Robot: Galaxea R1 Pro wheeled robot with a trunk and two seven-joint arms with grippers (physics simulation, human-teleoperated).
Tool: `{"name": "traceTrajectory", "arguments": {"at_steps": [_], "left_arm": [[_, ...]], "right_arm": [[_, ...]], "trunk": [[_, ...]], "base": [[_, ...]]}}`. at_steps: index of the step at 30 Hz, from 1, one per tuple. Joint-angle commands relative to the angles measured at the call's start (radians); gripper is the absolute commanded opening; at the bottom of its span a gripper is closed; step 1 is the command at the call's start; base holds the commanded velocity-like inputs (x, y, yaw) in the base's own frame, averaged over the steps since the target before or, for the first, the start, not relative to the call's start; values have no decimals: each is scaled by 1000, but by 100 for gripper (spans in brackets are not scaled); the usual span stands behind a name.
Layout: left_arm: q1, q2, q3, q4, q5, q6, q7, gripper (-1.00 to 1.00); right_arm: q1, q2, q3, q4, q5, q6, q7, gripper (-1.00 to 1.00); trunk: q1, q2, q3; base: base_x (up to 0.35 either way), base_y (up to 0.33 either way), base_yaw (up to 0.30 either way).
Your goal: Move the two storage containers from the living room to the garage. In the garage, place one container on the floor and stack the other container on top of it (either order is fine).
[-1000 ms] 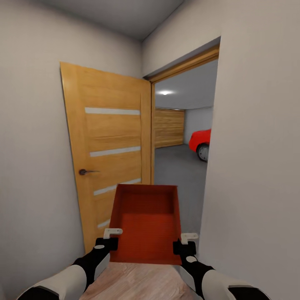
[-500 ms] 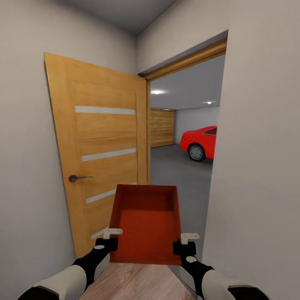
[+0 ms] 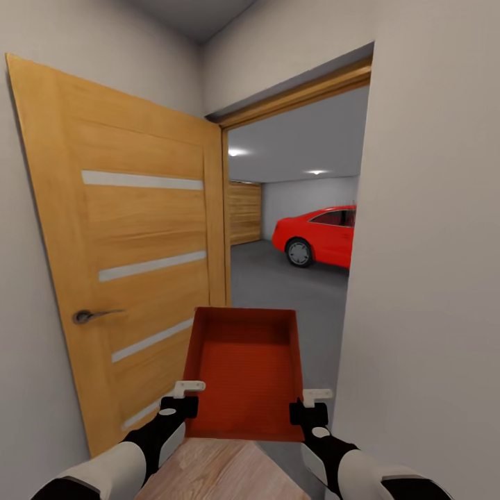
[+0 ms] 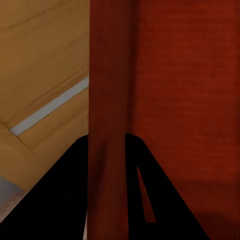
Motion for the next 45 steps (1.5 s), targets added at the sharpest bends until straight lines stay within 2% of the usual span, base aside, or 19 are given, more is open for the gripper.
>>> {"name": "traceTrajectory", "arguments": {"at_steps": [1,13,23,37,45], "left_arm": [[-1,11,53,3,52,-2,12,-100],[-1,11,53,2,52,-2,13,-100],[-1,11,53,-3,52,-2,18,-100],[-1,11,53,0,52,0,15,-100],[-1,10,53,1,52,0,14,-100]], "right_arm": [[-1,-3,-47,-2,5,-21,-21,-100],[-1,-3,-47,-2,5,-21,-21,-100],[-1,-3,-47,-2,5,-21,-21,-100],[-1,-5,-47,-2,6,-21,-20,-100],[-1,-3,-47,-2,5,-21,-21,-100]], "trunk": [[1,0,0],[1,0,0],[1,0,0],[1,0,0],[1,0,0]], "base": [[243,236,-287],[240,222,-287],[37,24,-284],[255,179,-37],[283,218,-241]]}}
